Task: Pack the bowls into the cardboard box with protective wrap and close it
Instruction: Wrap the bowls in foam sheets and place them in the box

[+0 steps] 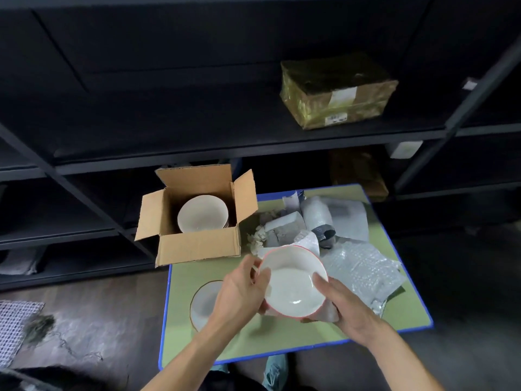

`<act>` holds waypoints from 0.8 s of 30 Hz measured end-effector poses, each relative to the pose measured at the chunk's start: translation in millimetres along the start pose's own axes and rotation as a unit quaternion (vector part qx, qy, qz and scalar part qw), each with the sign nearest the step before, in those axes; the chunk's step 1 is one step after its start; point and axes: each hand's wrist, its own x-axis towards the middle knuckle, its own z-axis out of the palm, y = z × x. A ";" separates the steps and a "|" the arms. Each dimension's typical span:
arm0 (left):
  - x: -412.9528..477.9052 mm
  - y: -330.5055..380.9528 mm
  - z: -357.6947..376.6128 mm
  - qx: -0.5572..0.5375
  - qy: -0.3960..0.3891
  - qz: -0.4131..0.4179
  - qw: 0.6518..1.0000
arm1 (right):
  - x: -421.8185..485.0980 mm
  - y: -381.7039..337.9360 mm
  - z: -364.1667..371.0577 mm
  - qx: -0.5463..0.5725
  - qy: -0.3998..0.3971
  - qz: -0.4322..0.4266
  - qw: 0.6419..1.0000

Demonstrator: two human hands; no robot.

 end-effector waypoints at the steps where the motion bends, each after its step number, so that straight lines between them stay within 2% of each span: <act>1: 0.5 1.5 0.5 -0.012 0.000 -0.001 1.000 | -1.0 -1.0 -1.7 -0.005 -0.004 -0.009 1.000; 6: 7.0 -4.1 -1.4 0.008 -0.002 0.006 1.000 | -4.3 -8.5 -9.4 0.008 0.013 -0.033 0.999; 8: 6.7 -3.0 -5.3 -0.047 -0.059 -0.010 0.997 | -4.9 -14.3 -8.3 0.014 0.007 -0.037 0.999; 11: 2.0 3.3 -7.4 -0.170 -0.147 -0.024 0.974 | -5.7 -23.7 -1.2 0.005 -0.017 -0.044 0.999; 16: 1.6 14.9 -8.9 -0.248 -0.092 -0.015 0.964 | -1.6 -32.1 10.8 0.000 -0.031 -0.045 0.998; 24: 6.3 19.1 -11.4 -0.252 0.035 -0.042 0.966 | 9.6 -37.9 21.8 0.056 0.026 -0.025 0.998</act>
